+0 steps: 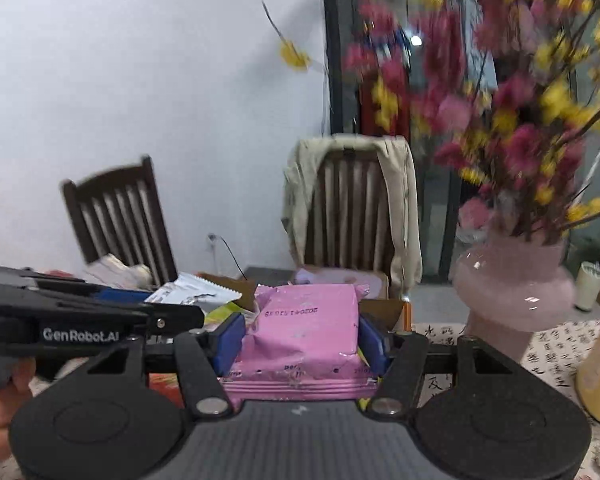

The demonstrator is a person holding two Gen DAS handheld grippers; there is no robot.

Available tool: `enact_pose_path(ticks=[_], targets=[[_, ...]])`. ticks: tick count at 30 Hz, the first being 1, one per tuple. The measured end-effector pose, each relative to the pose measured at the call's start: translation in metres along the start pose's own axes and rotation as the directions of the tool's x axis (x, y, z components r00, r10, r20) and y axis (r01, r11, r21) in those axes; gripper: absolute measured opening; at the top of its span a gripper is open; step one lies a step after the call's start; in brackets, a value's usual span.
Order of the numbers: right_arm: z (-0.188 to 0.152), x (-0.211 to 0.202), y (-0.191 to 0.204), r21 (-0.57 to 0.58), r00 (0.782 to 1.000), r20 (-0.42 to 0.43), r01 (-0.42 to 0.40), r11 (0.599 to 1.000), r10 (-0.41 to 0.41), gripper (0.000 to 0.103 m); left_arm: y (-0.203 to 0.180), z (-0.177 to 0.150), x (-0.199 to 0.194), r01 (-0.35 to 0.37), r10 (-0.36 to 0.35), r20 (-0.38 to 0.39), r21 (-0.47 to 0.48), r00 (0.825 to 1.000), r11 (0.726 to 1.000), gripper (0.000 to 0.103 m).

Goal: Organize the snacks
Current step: 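Carry both packets into the red box and open both tools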

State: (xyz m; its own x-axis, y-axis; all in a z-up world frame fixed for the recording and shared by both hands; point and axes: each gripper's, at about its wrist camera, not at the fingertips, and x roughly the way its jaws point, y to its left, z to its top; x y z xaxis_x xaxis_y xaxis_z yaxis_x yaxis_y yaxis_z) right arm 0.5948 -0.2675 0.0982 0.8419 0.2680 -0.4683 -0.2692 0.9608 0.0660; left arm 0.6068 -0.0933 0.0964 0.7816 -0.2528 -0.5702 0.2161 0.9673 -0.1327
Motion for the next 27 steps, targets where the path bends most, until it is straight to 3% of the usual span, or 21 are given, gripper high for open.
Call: enact_pose_path(ticks=[5, 11, 17, 20, 27], targets=[[-0.009, 0.076, -0.024, 0.059, 0.996, -0.085, 0.039, 0.997, -0.034, 0.061, 0.014, 0.000, 0.068, -0.019, 0.016, -0.074, -0.040, 0.997, 0.999, 0.041], [-0.030, 0.130, -0.043, 0.137, 0.985, -0.170, 0.064, 0.988, -0.040, 0.061, 0.028, 0.000, 0.103, 0.002, -0.012, -0.091, -0.111, 0.996, 0.994, 0.041], [-0.039, 0.129, -0.033, 0.109, 0.989, -0.149, 0.004, 0.994, 0.012, 0.062, 0.023, -0.003, 0.105, 0.011, -0.020, -0.092, -0.091, 0.996, 0.996, 0.048], [-0.037, 0.120, -0.032, 0.081, 0.991, -0.134, 0.036, 0.996, -0.025, 0.062, 0.025, -0.005, 0.101, 0.025, -0.035, -0.094, -0.103, 0.995, 0.994, 0.055], [-0.027, 0.082, -0.039, 0.060, 0.992, -0.116, 0.062, 0.996, -0.055, 0.063, 0.031, 0.002, 0.069, 0.018, -0.024, -0.073, -0.088, 0.997, 0.996, 0.055]])
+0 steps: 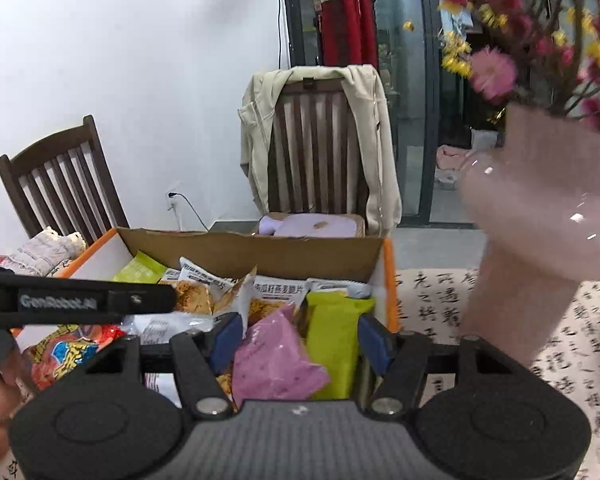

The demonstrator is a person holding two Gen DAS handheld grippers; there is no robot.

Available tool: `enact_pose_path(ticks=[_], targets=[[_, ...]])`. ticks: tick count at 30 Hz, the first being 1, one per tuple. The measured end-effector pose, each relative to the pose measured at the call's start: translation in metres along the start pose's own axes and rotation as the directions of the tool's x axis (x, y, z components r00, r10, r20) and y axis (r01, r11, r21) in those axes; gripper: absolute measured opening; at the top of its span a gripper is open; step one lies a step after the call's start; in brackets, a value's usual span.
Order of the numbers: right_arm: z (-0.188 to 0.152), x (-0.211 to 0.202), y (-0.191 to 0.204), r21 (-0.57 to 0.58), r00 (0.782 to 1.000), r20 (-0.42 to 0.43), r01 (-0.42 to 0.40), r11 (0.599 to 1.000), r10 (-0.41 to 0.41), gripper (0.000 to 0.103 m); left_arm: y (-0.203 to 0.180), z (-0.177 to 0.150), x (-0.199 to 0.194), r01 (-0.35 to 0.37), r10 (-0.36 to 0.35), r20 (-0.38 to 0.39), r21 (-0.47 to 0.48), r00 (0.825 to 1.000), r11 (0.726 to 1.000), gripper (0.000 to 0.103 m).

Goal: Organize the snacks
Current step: 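Carry both packets into the red box and open both tools, then move both tools back toward the gold-wrapped sausage snack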

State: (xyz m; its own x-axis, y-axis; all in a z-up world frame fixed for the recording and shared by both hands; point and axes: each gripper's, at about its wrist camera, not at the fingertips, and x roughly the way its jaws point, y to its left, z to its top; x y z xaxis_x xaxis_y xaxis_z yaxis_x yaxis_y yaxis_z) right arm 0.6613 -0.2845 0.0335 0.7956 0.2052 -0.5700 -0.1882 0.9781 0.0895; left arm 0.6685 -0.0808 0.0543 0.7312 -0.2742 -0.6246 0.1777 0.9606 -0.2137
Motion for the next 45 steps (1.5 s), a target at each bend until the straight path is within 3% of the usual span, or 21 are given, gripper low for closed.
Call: enact_pose_path(ticks=[8, 11, 18, 24, 28, 35, 39, 45], targets=[[-0.004, -0.072, 0.010, -0.051, 0.998, 0.064, 0.019, 0.998, -0.016, 0.067, -0.012, -0.010, -0.090, 0.003, -0.010, 0.059, 0.110, 0.998, 0.994, 0.060], [-0.018, -0.105, 0.021, -0.087, 0.996, 0.093, 0.019, 0.996, -0.011, 0.070, -0.014, -0.027, -0.132, -0.037, 0.023, 0.100, 0.145, 0.995, 0.989, 0.069], [-0.065, -0.196, 0.049, -0.139, 0.990, 0.138, -0.015, 0.990, 0.035, 0.078, -0.018, -0.100, -0.238, -0.095, 0.048, 0.207, 0.227, 0.977, 0.969, 0.084], [-0.110, -0.269, 0.069, -0.120, 0.977, 0.195, -0.068, 0.990, 0.090, 0.084, -0.020, -0.155, -0.307, -0.120, 0.061, 0.262, 0.215, 0.963, 0.969, 0.093], [-0.138, -0.310, 0.080, -0.095, 0.969, 0.223, -0.085, 0.992, 0.104, 0.084, -0.022, -0.190, -0.346, -0.145, 0.067, 0.324, 0.222, 0.944, 0.964, 0.098], [-0.195, -0.364, 0.102, -0.089, 0.965, 0.232, -0.105, 0.990, 0.123, 0.093, -0.019, -0.254, -0.401, -0.084, 0.005, 0.348, 0.214, 0.938, 0.973, 0.100], [-0.229, -0.380, 0.112, -0.071, 0.971, 0.205, -0.113, 0.991, 0.126, 0.093, -0.017, -0.285, -0.415, -0.089, 0.014, 0.342, 0.203, 0.940, 0.975, 0.101], [-0.278, -0.398, 0.123, -0.093, 0.981, 0.179, -0.055, 0.994, 0.071, 0.095, -0.018, -0.326, -0.415, -0.107, 0.051, 0.279, 0.192, 0.959, 0.976, 0.102]])
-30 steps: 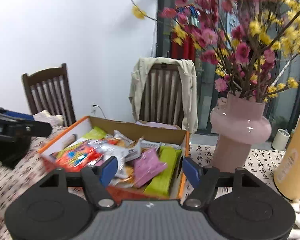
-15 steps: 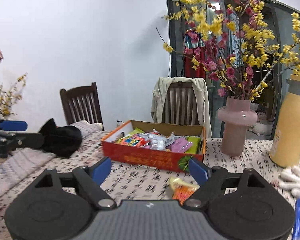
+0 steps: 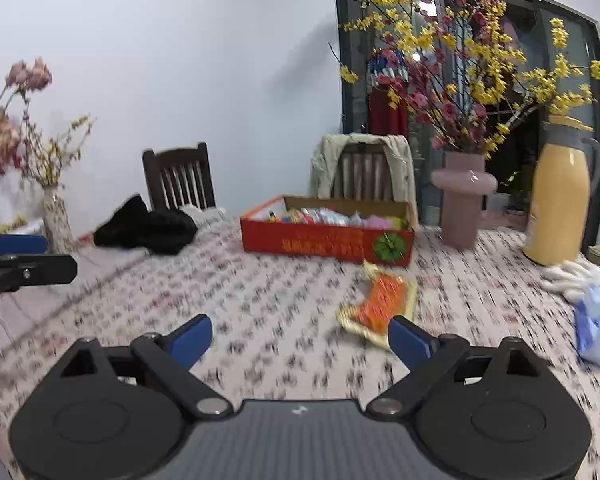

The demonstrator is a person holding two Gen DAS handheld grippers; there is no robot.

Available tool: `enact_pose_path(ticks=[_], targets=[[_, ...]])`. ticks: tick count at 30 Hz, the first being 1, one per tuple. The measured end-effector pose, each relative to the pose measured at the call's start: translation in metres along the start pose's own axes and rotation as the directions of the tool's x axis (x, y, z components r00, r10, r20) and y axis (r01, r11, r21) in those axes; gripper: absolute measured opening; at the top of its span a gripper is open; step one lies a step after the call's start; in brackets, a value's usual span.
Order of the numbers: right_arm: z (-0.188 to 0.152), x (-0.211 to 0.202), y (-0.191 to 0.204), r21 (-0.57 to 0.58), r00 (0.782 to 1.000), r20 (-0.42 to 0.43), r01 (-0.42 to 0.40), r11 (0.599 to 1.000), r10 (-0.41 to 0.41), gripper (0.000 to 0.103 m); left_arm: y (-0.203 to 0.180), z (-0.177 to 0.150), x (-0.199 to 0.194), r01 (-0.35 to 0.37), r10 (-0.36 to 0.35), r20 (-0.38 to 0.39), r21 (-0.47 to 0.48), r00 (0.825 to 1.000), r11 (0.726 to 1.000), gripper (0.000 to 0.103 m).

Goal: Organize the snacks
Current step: 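Move both tools back toward the gold-wrapped sausage snack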

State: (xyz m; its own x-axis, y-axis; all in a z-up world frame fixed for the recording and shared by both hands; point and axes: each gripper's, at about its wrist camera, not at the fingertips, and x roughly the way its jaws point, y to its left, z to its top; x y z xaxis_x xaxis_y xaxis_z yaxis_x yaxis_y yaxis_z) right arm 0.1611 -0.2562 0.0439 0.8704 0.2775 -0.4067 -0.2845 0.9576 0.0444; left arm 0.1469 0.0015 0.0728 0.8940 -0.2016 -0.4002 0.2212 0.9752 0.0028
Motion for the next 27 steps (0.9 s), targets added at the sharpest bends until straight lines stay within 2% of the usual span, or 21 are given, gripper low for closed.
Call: enact_pose_path(ticks=[5, 14, 17, 21, 25, 27], targets=[[-0.019, -0.006, -0.004, 0.016, 0.999, -0.050, 0.012, 1.000, -0.011, 0.095, 0.000, -0.015, -0.002, -0.011, 0.011, -0.035, -0.016, 0.999, 1.000, 0.102], [-0.018, -0.002, -0.019, 0.046, 0.999, -0.040, 0.037, 0.998, -0.035, 0.095, -0.006, -0.011, 0.015, 0.004, -0.005, -0.060, -0.019, 0.998, 1.000, 0.102], [-0.019, 0.007, -0.028, 0.051, 0.997, -0.061, 0.045, 0.998, -0.041, 0.095, -0.014, -0.006, 0.039, 0.018, -0.024, -0.097, -0.063, 0.995, 0.998, 0.102], [-0.017, 0.018, -0.044, 0.041, 0.995, -0.071, 0.069, 0.997, -0.066, 0.094, -0.037, 0.000, 0.089, 0.033, -0.051, -0.173, -0.109, 0.984, 0.994, 0.102], [-0.011, 0.028, -0.067, 0.024, 0.991, -0.087, 0.107, 0.994, -0.104, 0.094, -0.065, 0.006, 0.138, 0.095, -0.132, -0.212, -0.175, 0.968, 0.980, 0.102], [-0.006, 0.034, -0.081, 0.017, 0.987, -0.100, 0.127, 0.992, -0.125, 0.094, -0.078, 0.007, 0.164, 0.116, -0.165, -0.238, -0.208, 0.957, 0.971, 0.096]])
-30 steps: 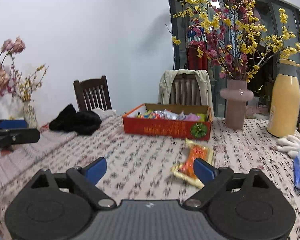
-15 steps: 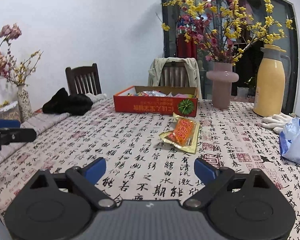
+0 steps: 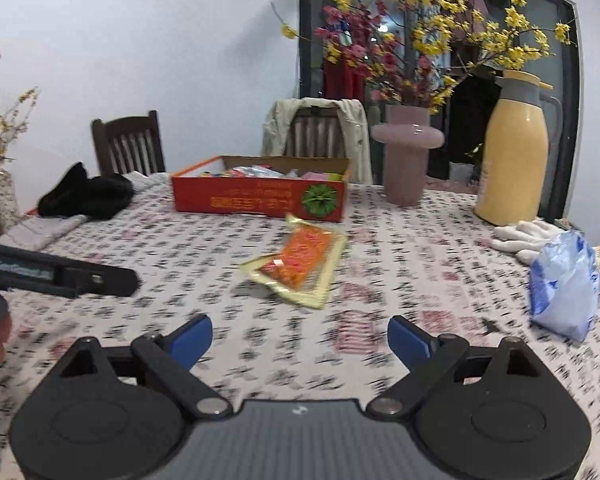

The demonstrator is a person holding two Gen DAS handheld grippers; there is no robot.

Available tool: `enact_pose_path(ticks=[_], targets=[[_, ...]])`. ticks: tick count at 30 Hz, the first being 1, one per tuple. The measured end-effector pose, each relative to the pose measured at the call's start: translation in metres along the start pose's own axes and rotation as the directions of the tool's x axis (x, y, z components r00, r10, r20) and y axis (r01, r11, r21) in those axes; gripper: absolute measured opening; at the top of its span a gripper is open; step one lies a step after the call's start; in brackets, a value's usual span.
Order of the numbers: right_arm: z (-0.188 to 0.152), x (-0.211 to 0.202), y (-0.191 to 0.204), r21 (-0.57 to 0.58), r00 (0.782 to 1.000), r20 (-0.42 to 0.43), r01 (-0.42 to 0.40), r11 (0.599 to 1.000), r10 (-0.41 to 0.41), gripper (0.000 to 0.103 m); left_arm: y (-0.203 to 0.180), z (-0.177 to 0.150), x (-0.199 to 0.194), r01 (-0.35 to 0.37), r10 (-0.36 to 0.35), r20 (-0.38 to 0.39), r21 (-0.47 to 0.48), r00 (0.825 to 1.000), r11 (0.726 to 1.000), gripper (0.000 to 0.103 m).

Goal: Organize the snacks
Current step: 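Move both tools back toward the gold-wrapped sausage snack, then grasp the gold-wrapped sausage snack with both tools together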

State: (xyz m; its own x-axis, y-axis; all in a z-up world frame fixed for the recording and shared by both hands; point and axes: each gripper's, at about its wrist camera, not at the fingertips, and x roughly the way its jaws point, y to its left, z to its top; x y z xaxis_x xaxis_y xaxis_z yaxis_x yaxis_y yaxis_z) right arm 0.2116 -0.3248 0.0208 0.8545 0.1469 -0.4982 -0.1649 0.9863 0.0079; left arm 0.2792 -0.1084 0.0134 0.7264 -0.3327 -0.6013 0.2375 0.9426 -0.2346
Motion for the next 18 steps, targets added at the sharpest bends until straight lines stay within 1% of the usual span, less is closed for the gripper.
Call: enact_pose_path(ticks=[1, 3, 4, 6, 7, 9, 10, 12, 13, 14, 17, 18], targets=[[0.003, 0.004, -0.007, -0.005, 1.000, -0.002, 0.011, 1.000, -0.011, 0.094, -0.004, 0.003, 0.013, 0.005, -0.006, -0.012, -0.013, 1.000, 1.000, 0.093], [0.010, 0.010, -0.019, -0.016, 1.000, -0.007, 0.028, 0.999, -0.028, 0.094, -0.011, 0.009, 0.038, 0.018, -0.018, -0.028, -0.022, 0.999, 1.000, 0.077], [0.013, 0.013, -0.023, -0.021, 0.999, -0.006, 0.032, 0.999, -0.032, 0.094, -0.014, 0.012, 0.051, 0.024, -0.024, -0.031, -0.013, 0.999, 1.000, 0.073], [0.019, 0.017, -0.031, -0.030, 0.999, -0.006, 0.036, 0.999, -0.036, 0.094, -0.018, 0.017, 0.074, 0.006, -0.006, -0.048, -0.008, 0.999, 1.000, 0.065], [0.022, 0.020, -0.035, -0.034, 0.999, -0.005, 0.037, 0.999, -0.037, 0.094, -0.018, 0.019, 0.082, 0.008, -0.009, -0.051, -0.017, 0.999, 1.000, 0.064], [0.026, 0.027, -0.041, -0.039, 0.999, -0.006, 0.034, 0.999, -0.034, 0.094, -0.018, 0.023, 0.096, 0.019, -0.021, -0.061, -0.039, 0.998, 0.999, 0.056], [0.028, 0.031, -0.043, -0.039, 0.999, -0.009, 0.031, 0.999, -0.031, 0.094, -0.019, 0.024, 0.099, 0.023, -0.025, -0.056, -0.040, 0.998, 0.999, 0.054], [0.031, 0.040, -0.045, -0.040, 1.000, -0.018, 0.020, 0.999, -0.021, 0.094, -0.021, 0.027, 0.105, 0.021, -0.022, -0.052, -0.021, 0.998, 1.000, 0.033], [0.032, 0.045, -0.045, -0.043, 1.000, -0.025, 0.012, 0.999, -0.013, 0.093, -0.020, 0.027, 0.107, 0.012, -0.012, -0.046, -0.009, 0.999, 1.000, 0.028], [0.033, 0.050, -0.046, -0.048, 1.000, -0.029, 0.005, 0.999, -0.007, 0.093, -0.018, 0.027, 0.108, 0.001, -0.001, -0.041, -0.003, 0.999, 1.000, 0.019], [0.039, 0.069, -0.045, -0.066, 0.999, -0.046, -0.016, 0.998, 0.013, 0.093, -0.007, 0.029, 0.105, 0.020, -0.019, -0.035, 0.013, 0.999, 1.000, 0.015], [0.040, 0.075, -0.045, -0.069, 0.998, -0.051, -0.023, 0.997, 0.019, 0.093, -0.001, 0.031, 0.101, 0.015, -0.014, -0.035, 0.029, 0.999, 0.999, 0.014]])
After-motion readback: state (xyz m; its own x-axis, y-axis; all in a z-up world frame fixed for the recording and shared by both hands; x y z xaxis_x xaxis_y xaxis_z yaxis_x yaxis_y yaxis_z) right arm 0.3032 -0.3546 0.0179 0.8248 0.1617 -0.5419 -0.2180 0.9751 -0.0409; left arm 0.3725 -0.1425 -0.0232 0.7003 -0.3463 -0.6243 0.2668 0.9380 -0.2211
